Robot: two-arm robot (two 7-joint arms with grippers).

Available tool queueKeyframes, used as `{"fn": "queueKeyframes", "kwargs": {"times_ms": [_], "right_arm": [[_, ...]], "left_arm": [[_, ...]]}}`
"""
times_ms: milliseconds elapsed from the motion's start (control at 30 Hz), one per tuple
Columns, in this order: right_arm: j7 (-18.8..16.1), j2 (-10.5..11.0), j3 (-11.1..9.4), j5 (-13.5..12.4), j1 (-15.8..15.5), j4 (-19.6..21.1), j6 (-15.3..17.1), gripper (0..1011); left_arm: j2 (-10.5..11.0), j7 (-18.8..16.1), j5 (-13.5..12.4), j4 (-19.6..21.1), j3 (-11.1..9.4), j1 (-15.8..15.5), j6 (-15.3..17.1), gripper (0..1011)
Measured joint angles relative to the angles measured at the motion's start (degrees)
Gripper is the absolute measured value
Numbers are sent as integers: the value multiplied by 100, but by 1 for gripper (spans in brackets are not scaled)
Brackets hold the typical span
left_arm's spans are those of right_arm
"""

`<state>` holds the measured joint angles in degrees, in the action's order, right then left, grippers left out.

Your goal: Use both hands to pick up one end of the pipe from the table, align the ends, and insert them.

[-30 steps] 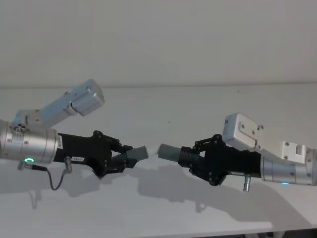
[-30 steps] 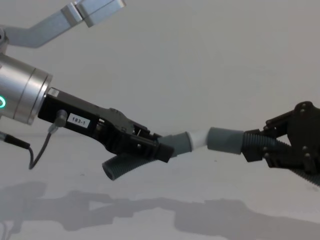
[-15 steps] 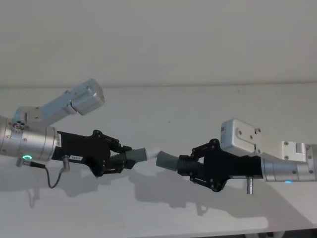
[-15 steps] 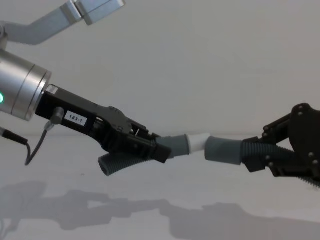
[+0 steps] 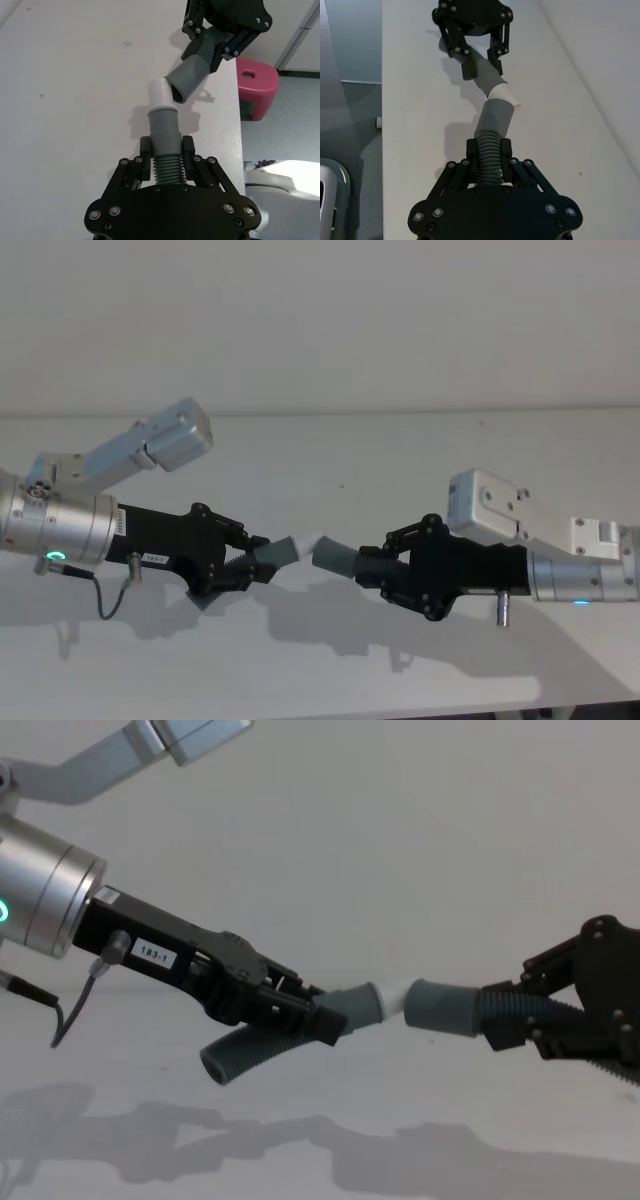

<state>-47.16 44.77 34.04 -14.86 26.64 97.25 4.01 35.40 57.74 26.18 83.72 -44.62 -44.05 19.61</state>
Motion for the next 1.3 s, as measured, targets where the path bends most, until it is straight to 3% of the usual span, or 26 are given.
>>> {"fn": "queueKeyframes", "kwargs": {"times_ms": [667, 1300], "right_arm": [[339, -1, -131, -275, -99, 86, 242, 236], [12, 105, 16, -337, 100, -1, 98, 236]], "left_arm": [[46, 116, 111, -21, -118, -102, -6, 329], [67, 281, 74, -196, -256, -298, -172, 329]]}}
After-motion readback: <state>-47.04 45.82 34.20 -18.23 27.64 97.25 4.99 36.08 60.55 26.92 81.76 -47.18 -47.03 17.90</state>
